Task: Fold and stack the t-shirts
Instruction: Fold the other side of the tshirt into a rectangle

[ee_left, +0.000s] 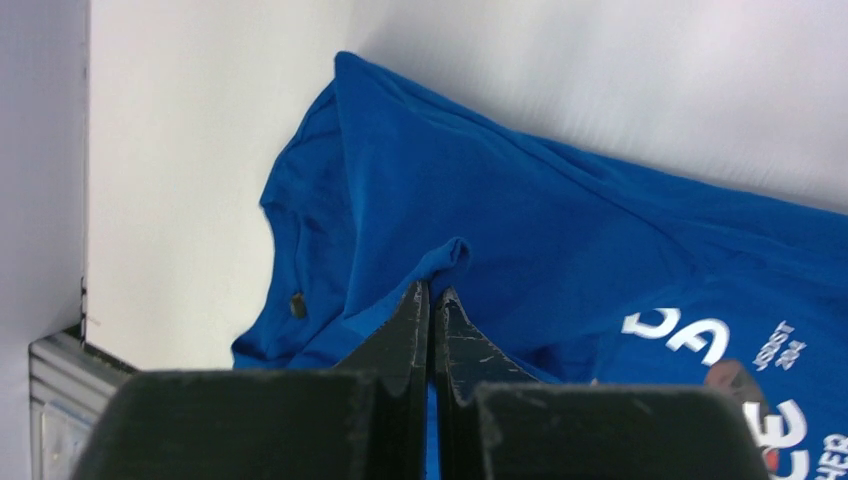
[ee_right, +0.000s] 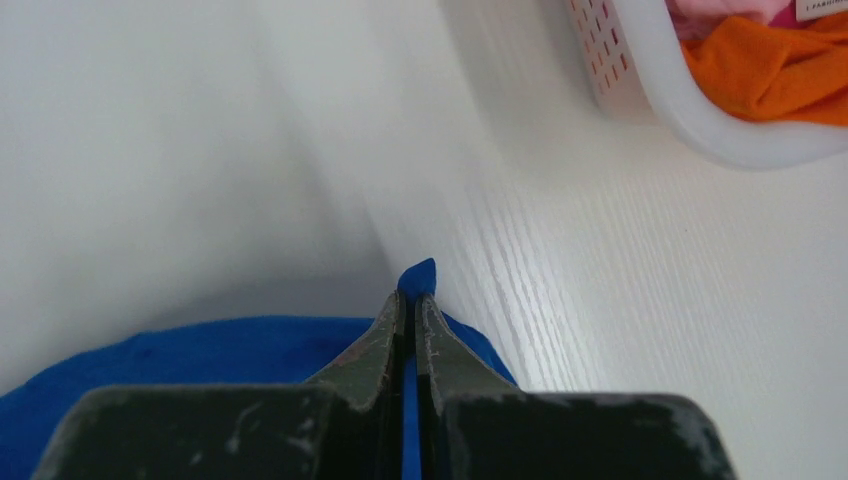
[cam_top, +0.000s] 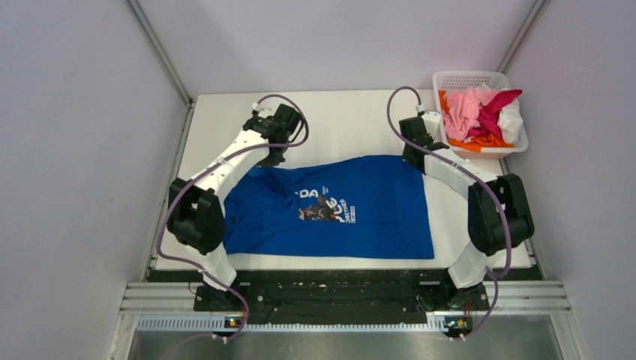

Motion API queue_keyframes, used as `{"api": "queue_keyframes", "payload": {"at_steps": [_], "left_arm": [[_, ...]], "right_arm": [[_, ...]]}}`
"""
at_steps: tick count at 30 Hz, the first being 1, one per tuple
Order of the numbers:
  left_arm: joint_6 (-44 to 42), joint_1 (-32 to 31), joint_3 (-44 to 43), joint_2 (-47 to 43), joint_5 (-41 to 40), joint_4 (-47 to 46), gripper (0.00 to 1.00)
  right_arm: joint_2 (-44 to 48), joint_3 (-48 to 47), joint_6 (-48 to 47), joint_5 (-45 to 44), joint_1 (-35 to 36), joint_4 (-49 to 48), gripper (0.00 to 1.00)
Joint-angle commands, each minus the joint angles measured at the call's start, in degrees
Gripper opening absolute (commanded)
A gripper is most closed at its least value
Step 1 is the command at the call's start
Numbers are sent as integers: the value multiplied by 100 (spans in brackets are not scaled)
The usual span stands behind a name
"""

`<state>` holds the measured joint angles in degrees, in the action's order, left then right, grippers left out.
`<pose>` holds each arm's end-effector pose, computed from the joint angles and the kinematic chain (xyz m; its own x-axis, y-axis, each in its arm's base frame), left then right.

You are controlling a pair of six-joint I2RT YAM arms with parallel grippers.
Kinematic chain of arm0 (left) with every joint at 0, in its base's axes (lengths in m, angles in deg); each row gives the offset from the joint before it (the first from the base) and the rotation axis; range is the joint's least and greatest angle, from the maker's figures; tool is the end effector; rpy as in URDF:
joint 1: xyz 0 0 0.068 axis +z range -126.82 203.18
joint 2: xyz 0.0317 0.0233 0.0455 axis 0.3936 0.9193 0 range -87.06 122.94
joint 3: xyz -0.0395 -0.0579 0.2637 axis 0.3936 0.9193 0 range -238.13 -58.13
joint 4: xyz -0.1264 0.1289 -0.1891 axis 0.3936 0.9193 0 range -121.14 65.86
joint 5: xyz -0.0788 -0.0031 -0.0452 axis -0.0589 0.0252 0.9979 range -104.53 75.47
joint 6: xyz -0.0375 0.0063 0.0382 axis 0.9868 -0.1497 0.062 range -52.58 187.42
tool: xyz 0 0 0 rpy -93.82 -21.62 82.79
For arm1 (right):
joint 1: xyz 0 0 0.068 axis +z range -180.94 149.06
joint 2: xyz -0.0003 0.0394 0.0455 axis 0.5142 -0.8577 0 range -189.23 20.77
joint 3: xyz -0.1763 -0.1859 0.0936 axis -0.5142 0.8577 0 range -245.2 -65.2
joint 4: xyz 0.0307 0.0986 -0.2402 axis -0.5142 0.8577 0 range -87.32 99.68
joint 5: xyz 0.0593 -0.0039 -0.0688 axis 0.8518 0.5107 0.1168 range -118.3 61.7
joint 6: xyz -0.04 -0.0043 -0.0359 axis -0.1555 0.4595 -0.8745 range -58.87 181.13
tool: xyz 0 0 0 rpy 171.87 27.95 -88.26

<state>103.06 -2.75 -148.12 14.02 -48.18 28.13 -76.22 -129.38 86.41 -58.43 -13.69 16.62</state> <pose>0.3302 -0.1387 0.2868 -0.8027 -0.1491 -0.5774 -0.3340 0.9145 0.2282 0.3514 0.0905 0.2168 -0.5982 0.2009 -0.7757 0.3621 0.9314 -0.0381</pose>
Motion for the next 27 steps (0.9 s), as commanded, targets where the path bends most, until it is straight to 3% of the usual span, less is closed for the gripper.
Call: {"api": "queue_keyframes", "payload": {"at_steps": [1,13,20,27], "left_arm": [[371,-32,427,-747,-240,372,0],[585,-32,798,-1607,-349,760,0],[1025,-90,1994,-2417,-11,934,0],[1207,-239,3253,-2871,748,526,0]], "right_arm": [[668,384,-250,-260,357,-106,0],[1938,931,-237,-518,499,256,0],[2417,1465,-171,-217,626,259,0],[2745,1972,68,-249,849,247,0]]}}
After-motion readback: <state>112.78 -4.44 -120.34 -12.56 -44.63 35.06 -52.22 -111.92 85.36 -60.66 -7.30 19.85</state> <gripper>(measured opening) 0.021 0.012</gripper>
